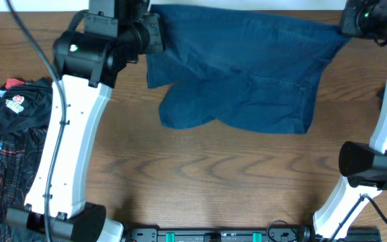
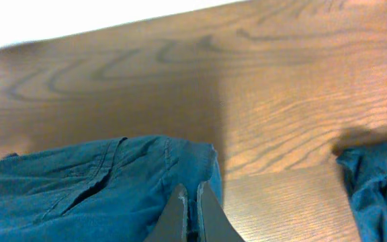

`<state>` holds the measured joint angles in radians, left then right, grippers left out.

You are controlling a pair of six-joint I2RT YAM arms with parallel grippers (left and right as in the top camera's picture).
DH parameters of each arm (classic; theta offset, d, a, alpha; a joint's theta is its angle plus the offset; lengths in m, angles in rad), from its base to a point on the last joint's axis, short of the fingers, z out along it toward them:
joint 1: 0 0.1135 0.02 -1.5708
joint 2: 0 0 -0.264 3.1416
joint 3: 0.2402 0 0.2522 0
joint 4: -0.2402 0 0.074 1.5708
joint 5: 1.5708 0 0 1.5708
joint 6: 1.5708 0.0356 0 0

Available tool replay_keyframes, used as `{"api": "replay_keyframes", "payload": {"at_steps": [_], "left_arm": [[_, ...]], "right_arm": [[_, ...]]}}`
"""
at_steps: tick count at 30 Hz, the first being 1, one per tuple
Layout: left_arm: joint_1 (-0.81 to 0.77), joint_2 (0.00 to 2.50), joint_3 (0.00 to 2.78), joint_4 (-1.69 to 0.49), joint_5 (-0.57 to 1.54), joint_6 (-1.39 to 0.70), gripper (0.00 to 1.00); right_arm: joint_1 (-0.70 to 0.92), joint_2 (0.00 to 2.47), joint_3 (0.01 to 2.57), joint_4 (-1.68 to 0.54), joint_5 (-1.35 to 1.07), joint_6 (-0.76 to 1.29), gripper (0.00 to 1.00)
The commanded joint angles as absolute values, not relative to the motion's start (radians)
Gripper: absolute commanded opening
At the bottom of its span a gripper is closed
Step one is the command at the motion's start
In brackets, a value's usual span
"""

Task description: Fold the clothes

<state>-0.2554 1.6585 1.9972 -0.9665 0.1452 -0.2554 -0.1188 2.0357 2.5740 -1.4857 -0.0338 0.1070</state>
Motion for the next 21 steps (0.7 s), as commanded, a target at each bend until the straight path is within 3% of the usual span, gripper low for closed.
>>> {"api": "replay_keyframes", "payload": {"at_steps": [1, 21], "left_arm": [[-0.251, 1.6, 2.031, -0.971, 0.048, -0.229, 0.06], [-0.251, 1.108, 2.038, -1.008, -0.107, -0.15, 0.06]], "right_arm": [[-0.127, 1.98, 2.676, -1.503, -0.008, 0.117, 0.01], [-0.104, 1.591, 2.767, -1.531, -0.013, 0.182, 0.01]]}}
